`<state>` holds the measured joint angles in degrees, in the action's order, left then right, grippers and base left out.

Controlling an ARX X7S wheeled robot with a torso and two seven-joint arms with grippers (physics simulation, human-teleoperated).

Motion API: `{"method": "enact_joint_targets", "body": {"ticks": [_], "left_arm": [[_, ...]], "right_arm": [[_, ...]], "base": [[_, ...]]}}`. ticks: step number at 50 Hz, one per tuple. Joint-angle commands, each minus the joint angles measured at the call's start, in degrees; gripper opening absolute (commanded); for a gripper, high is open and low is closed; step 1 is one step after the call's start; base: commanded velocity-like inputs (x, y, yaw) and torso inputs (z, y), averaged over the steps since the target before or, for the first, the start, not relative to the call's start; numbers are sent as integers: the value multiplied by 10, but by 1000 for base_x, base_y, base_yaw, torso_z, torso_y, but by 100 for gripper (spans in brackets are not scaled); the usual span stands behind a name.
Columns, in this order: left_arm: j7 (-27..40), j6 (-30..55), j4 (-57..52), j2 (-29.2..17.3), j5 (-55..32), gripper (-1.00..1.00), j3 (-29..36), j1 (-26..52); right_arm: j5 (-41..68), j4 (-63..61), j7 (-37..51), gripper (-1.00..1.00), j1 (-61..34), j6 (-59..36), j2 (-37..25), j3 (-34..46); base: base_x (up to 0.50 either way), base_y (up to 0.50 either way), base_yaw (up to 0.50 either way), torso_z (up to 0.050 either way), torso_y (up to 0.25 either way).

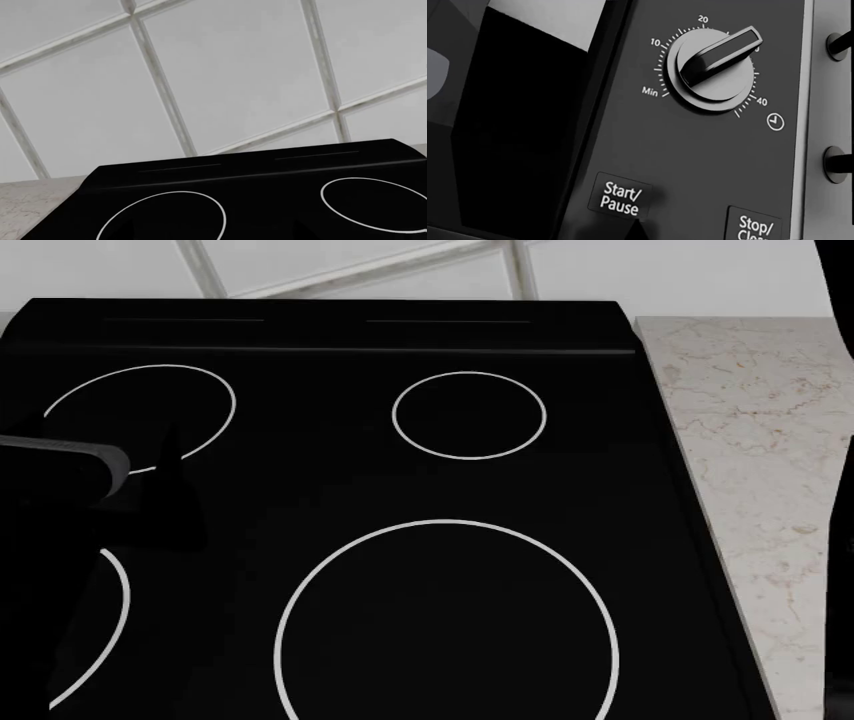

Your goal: Press the start button on the microwave

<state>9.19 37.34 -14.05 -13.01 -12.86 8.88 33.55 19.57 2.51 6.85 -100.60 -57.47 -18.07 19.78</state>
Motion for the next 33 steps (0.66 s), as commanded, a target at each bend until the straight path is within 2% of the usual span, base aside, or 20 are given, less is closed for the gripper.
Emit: {"method": "enact_joint_targets", "body": {"ticks": [1, 33], "left_arm": [[1, -2, -3, -4, -3, 100, 2, -4], [4, -7, -4, -8, -8, 100, 12, -1]], "right_arm": [[-16, 73, -15, -100, -22, 51, 12, 21], [-22, 190, -33, -100, -28, 119, 25, 28]], "base": [[0, 0, 0, 0, 0], [15, 2, 11, 5, 0]]}}
